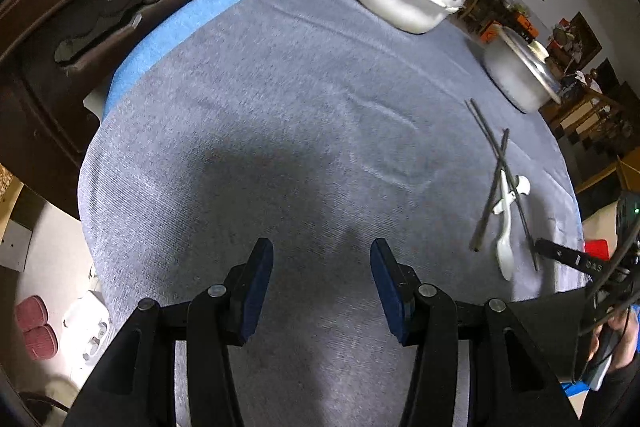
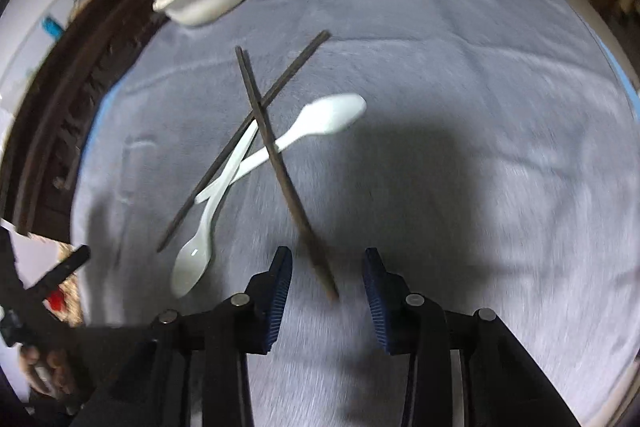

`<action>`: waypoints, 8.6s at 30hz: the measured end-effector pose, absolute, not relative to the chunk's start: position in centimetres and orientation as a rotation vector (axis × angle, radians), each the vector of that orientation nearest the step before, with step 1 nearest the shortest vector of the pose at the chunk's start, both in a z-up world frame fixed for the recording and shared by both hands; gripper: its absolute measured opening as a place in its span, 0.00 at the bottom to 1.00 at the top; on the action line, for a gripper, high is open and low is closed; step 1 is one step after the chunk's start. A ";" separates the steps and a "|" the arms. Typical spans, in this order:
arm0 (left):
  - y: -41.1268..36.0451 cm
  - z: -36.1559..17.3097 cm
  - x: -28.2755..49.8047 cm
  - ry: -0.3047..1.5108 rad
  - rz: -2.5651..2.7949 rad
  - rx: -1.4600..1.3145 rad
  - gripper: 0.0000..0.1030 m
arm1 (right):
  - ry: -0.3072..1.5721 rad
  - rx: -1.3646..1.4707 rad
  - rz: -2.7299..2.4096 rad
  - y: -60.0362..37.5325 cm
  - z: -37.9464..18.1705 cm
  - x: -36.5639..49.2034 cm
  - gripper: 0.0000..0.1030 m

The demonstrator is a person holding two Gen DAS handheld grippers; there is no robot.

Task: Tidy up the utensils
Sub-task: 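Move both open grippers back over the remaining chopsticks on the cloth, then grasp a dark chopstick with the right gripper while the left gripper grasps the last one, then lift both held chopsticks and carry them over the black holder, then lower the chopsticks into the holder and open both grippers, then move both open grippers back toward the white spoons on the cloth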

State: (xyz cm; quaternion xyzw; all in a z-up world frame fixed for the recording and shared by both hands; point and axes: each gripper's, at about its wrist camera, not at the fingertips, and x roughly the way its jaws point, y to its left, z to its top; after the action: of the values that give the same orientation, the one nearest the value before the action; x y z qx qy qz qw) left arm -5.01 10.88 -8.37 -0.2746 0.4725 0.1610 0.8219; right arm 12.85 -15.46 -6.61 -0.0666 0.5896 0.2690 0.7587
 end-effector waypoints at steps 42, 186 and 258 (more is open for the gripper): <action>4.5 -7.4 18.4 1.167 0.019 -0.128 0.50 | 1.395 -0.025 0.535 -13.9 -6.0 23.1 0.06; -3.3 5.3 -5.0 0.652 0.025 -0.334 0.06 | 0.938 0.255 0.678 -20.3 6.6 -0.7 0.10; 6.4 -7.3 11.7 1.125 -0.067 -0.257 0.63 | 1.347 -0.094 0.727 -20.9 -0.4 20.2 0.33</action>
State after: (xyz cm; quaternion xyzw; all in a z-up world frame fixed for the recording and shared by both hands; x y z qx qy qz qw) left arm 11.72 6.36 -7.35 -0.1214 0.5315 -0.0318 0.8377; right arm 20.24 -20.88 -0.37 -0.0424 0.6094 0.3289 0.7202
